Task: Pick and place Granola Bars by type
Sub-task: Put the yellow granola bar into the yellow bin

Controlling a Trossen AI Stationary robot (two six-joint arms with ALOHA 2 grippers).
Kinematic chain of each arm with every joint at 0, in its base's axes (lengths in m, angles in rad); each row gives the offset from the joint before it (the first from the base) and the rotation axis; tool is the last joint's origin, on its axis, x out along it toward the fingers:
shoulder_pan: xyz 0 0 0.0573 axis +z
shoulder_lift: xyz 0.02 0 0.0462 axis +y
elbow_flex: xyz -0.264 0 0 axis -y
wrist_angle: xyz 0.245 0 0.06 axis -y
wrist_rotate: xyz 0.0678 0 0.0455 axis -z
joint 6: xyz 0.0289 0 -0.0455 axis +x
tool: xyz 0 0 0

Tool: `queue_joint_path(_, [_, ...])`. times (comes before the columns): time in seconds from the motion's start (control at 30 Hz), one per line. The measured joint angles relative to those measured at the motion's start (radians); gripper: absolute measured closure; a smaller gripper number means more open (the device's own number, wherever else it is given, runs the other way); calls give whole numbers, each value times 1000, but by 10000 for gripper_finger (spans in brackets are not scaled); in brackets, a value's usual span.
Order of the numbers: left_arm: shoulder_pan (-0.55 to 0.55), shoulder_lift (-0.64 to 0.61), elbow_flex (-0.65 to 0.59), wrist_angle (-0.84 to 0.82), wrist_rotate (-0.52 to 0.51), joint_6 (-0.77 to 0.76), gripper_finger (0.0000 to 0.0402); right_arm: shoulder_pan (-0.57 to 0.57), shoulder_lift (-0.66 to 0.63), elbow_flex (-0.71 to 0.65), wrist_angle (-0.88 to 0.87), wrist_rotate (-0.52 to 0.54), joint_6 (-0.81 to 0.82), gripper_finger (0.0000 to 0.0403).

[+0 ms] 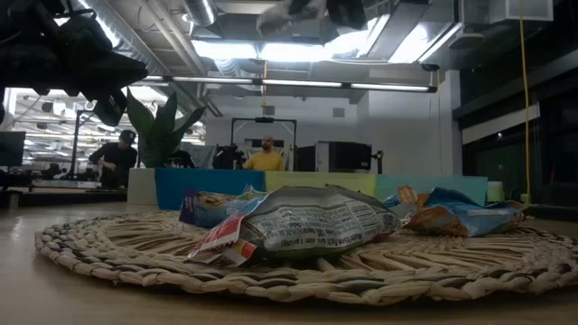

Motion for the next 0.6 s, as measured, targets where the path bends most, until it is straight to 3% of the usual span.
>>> queue_joint_path(0.6, [0,0,0,0,0,0,370,-220,1,223,-168,-1,-245,374])
